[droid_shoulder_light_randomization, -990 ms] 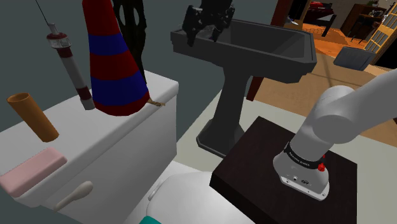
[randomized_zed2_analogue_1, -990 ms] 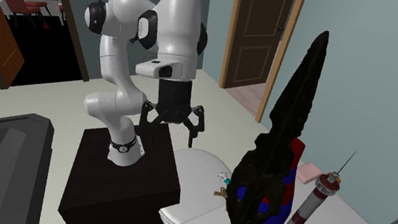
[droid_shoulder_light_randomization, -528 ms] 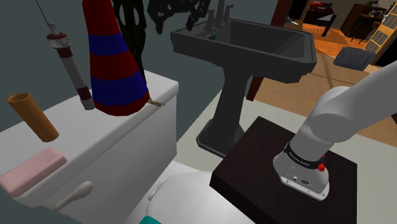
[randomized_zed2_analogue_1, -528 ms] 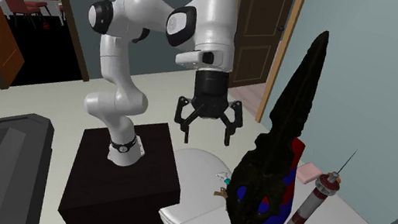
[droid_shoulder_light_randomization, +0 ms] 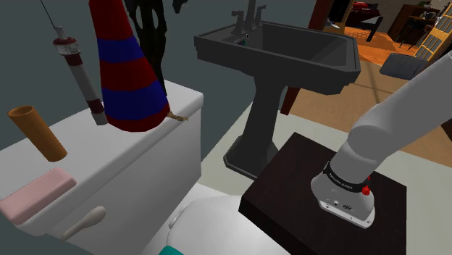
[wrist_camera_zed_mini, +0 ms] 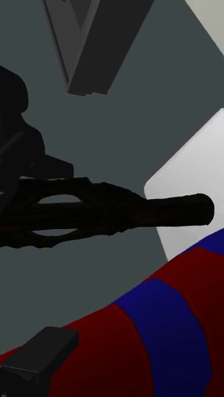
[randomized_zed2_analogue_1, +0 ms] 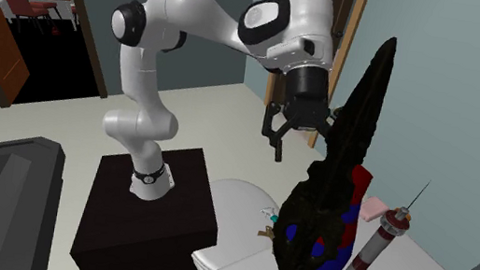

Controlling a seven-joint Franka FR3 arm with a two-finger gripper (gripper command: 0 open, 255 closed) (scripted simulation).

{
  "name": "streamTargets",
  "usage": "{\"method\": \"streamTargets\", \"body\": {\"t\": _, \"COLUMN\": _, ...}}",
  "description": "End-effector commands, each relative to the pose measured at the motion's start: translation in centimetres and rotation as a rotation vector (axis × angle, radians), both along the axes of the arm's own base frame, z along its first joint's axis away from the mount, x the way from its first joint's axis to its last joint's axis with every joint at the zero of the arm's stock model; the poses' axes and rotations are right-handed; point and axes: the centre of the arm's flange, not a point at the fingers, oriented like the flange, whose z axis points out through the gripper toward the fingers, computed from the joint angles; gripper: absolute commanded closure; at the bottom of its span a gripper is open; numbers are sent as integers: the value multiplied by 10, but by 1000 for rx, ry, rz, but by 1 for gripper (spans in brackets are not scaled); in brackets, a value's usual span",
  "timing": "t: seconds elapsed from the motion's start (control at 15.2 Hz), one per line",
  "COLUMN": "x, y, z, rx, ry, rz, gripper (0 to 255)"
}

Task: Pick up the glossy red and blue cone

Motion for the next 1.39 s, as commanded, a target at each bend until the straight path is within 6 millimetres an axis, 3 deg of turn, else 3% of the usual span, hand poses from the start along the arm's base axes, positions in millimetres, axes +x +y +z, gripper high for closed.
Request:
{"method": "streamTargets", "body": {"t": 0.0, "x": 4, "y": 21, "z": 9, "rx": -3, "ry": -55, "rz": -6, "gripper": 0}}
{"method": "streamTargets", "body": {"t": 0.33, "x": 9, "y": 71, "z": 27, "rx": -14, "ry": -169, "rz": -17, "gripper": 0}}
{"method": "streamTargets", "body": {"t": 0.92, "x": 9, "y": 71, "z": -13, "rx": -14, "ry": -169, "rz": -17, "gripper": 0}}
{"method": "streamTargets", "body": {"t": 0.99, "x": 9, "y": 71, "z": -13, "rx": -14, "ry": -169, "rz": -17, "gripper": 255}}
{"method": "streamTargets", "body": {"t": 1.32, "x": 9, "y": 70, "z": -13, "rx": -14, "ry": -169, "rz": -17, "gripper": 255}}
